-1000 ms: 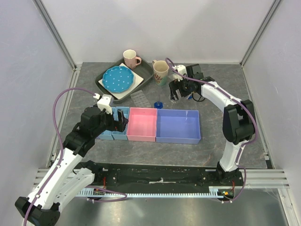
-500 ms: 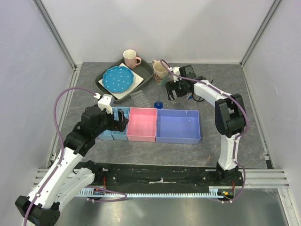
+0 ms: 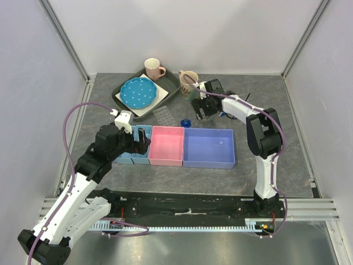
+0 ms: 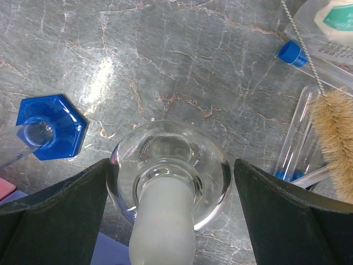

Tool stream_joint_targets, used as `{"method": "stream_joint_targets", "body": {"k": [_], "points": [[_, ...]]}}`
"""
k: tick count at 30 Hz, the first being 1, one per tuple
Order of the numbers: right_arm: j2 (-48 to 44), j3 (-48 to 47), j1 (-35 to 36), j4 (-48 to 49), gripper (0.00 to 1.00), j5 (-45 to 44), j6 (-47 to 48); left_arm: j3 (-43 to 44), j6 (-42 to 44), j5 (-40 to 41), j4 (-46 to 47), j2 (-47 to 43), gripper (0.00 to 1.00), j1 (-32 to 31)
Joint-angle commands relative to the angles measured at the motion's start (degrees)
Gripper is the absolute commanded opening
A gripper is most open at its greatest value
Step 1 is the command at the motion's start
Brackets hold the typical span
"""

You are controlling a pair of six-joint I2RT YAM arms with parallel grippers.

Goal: Organize the chemistry lab equipment

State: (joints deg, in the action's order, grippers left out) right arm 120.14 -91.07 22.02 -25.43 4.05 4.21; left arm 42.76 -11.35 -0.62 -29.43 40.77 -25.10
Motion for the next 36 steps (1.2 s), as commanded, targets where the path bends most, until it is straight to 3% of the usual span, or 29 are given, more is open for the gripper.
{"method": "stream_joint_targets", "body": {"k": [1, 6, 9, 13, 16, 30, 36], "points": [[0.4, -2.7, 0.0, -0.4, 0.98, -2.8, -0.4, 0.0, 2.3, -0.7, 2.5, -0.4, 0.99, 0.1], [-0.8, -3.6, 0.0, -0.8, 0.97, -3.3, 0.5, 0.0, 2.3, -0.6, 2.5, -0.6, 0.99, 0.1], [-1.7, -3.5, 0.1, -0.7, 0.84, -3.4, 1.5, 0.1, 2.3, -0.5, 2.5, -0.7, 0.99, 0.1], [-2.5, -3.4, 0.0, -0.6, 0.58, -3.4, 1.9, 0.0, 2.3, -0.5, 2.5, -0.9, 0.99, 0.0], [-3.2, -3.3, 0.0, -0.7, 0.49, -3.7, 2.6, 0.0, 2.3, -0.3, 2.5, -1.0, 0.99, 0.1], [-17.7, 0.7, 0.0, -0.1, 0.45, -4.2, 8.3, 0.0, 2.3, 0.4, 2.5, -1.8, 0.99, 0.1], [-26.5, 6.4, 2.6, -1.4, 0.45, 3.1, 11.1, 0.0, 2.0, 2.8, 2.4, -2.9, 0.99, 0.1]]}}
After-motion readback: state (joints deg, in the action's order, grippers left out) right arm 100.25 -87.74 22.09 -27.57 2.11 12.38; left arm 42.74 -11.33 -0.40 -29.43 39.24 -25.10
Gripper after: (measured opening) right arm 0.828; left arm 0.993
